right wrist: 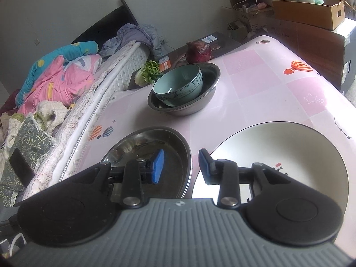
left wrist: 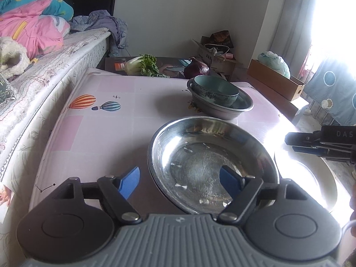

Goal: Organize plates and bowls

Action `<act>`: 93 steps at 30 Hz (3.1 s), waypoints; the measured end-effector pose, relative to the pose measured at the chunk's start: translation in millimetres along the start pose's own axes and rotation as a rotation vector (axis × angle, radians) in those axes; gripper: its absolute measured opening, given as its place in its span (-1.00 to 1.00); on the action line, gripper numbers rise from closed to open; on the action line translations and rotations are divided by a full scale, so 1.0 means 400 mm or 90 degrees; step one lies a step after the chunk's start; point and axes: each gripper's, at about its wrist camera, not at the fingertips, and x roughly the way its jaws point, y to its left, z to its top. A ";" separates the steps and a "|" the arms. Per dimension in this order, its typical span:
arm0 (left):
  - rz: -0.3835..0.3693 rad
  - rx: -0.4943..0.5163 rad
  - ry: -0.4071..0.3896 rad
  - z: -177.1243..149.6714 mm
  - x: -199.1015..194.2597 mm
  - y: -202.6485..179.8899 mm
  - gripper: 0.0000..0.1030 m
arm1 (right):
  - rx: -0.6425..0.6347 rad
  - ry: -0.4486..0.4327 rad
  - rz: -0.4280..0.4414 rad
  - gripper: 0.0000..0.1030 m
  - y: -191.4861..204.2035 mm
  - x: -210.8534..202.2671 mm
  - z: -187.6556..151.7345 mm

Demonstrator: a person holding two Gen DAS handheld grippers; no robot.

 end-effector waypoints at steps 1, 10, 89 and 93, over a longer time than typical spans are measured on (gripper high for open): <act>-0.001 0.001 -0.002 -0.004 -0.006 -0.004 0.56 | 0.007 -0.009 0.006 -0.25 -0.009 -0.024 -0.002; -0.047 0.023 -0.037 -0.028 -0.074 -0.086 0.56 | 0.072 -0.060 0.026 -0.08 -0.181 -0.237 -0.053; -0.118 0.072 0.110 -0.243 -0.079 -0.198 -0.47 | 0.039 0.070 -0.003 -0.33 -0.207 -0.269 -0.285; -0.118 0.087 0.111 -0.237 -0.065 -0.203 -0.46 | 0.031 0.079 -0.017 -0.50 -0.212 -0.271 -0.305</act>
